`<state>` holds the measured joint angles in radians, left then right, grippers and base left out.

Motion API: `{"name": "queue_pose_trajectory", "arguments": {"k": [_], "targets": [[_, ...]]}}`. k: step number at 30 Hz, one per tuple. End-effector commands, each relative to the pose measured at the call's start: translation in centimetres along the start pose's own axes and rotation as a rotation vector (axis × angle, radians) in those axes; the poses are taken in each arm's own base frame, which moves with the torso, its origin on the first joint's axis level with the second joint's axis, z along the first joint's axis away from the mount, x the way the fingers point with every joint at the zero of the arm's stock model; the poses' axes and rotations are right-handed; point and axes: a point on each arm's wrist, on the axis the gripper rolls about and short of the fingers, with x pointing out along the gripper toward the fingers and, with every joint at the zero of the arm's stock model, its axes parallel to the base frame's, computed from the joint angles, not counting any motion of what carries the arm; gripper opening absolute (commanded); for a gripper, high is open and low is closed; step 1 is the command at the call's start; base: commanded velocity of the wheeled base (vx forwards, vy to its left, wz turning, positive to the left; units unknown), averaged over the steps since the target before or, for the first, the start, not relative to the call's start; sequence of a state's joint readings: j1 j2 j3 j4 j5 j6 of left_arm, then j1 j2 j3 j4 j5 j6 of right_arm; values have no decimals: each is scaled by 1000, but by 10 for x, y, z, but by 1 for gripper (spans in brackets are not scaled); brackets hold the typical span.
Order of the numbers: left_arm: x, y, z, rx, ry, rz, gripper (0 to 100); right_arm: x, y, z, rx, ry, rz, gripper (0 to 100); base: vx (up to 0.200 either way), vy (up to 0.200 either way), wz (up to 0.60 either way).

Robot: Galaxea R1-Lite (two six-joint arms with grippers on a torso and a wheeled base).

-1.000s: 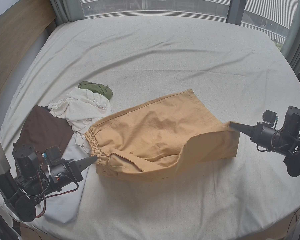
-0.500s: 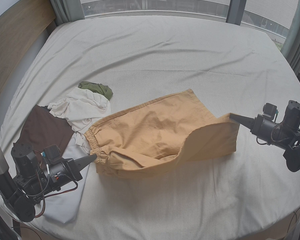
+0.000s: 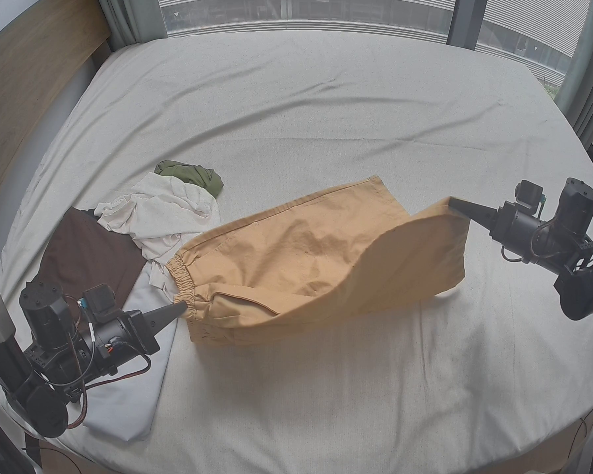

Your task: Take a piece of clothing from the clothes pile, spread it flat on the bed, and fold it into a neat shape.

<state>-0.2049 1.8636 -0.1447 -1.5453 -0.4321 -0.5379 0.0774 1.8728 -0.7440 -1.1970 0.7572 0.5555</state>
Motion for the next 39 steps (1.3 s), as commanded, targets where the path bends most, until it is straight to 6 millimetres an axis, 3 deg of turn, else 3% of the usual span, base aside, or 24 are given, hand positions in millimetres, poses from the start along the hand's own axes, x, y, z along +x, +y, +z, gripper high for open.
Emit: {"name": "queue_pose_trajectory", "arguments": {"k": [1,20,39], "targets": [[1,5,5,0,-23,18,0,12,-11,1,-3,-1,4,0,0,0,0],[8,8,11,5,-52,28,0,55,-27,25,-23,-9,39,0,0,0,0],[15,24,18,-5,-95,91,0,88,-49,34,-8,9,37,0,0,0,0]]}}
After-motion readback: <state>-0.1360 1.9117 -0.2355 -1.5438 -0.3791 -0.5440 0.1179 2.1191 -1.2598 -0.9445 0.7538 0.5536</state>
